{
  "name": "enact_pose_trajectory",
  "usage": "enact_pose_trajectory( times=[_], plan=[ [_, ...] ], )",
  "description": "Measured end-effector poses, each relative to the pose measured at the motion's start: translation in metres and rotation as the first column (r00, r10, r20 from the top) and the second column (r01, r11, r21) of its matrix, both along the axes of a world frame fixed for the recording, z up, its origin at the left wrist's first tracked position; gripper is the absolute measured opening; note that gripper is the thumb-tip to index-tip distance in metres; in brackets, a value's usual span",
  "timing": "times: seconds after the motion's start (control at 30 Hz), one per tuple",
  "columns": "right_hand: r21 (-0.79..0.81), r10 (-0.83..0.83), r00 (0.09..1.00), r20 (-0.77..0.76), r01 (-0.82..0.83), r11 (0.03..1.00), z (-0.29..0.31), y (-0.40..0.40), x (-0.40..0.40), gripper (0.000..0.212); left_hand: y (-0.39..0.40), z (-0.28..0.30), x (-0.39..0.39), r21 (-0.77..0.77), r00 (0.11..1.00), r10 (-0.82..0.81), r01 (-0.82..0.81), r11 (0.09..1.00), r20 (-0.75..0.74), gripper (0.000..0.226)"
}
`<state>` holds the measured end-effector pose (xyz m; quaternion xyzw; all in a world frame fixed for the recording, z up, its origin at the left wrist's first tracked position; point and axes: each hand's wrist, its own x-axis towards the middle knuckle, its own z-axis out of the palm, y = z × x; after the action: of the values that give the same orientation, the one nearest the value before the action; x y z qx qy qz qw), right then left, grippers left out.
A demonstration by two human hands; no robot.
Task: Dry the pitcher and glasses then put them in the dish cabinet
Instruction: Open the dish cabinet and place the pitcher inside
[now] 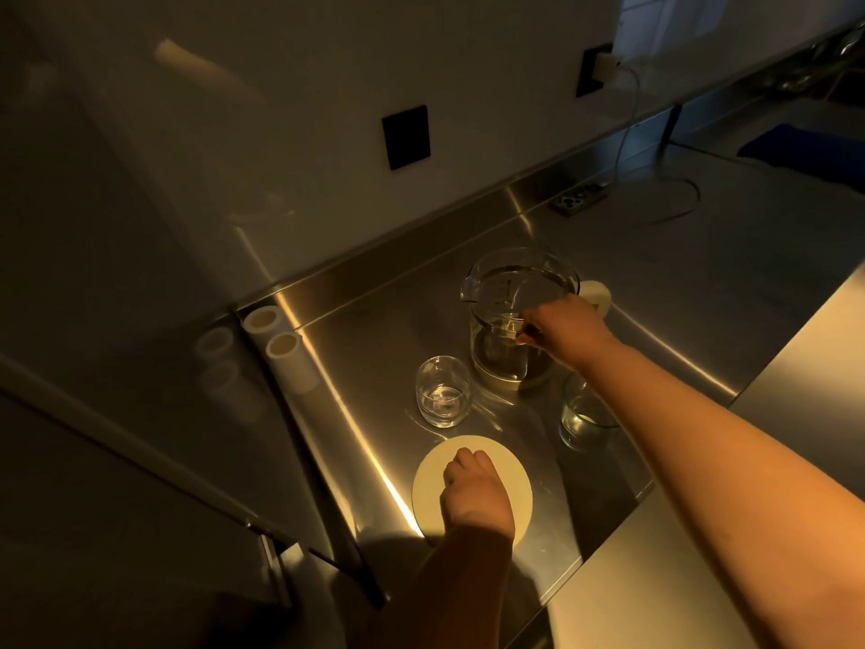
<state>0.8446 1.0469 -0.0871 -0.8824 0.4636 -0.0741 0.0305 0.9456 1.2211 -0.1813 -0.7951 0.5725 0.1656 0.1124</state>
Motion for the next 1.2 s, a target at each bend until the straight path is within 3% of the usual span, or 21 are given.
enact_pose_trajectory(
  times=[0.27,0.5,0.67,0.83,1.2],
  plan=[
    [0.013,-0.006,1.0,-0.006,0.006,1.0,-0.003,0.0,-0.001,0.012,-0.002,0.009,0.002,0.009,0.998,-0.028,0.028,1.0,0.053,0.051],
    [-0.02,0.04,0.999,-0.016,-0.041,0.999,0.014,0.0,-0.009,0.014,0.005,0.025,-0.005,0.106,0.998,-0.013,0.006,0.994,0.067,0.048],
    [-0.083,0.047,0.997,0.059,-0.042,0.996,0.048,0.015,-0.022,0.019,0.005,0.053,-0.004,0.122,0.977,-0.153,0.135,0.983,0.151,0.058],
    [-0.159,0.084,0.996,0.038,-0.077,0.984,0.089,0.043,-0.037,0.019,0.013,0.088,-0.008,0.051,0.983,-0.153,0.149,0.988,0.105,0.081],
    [-0.219,0.049,0.999,-0.01,-0.05,0.974,0.194,0.155,-0.079,0.017,0.085,0.188,-0.002,-0.166,0.907,-0.419,0.421,0.892,0.045,0.088]
  ],
)
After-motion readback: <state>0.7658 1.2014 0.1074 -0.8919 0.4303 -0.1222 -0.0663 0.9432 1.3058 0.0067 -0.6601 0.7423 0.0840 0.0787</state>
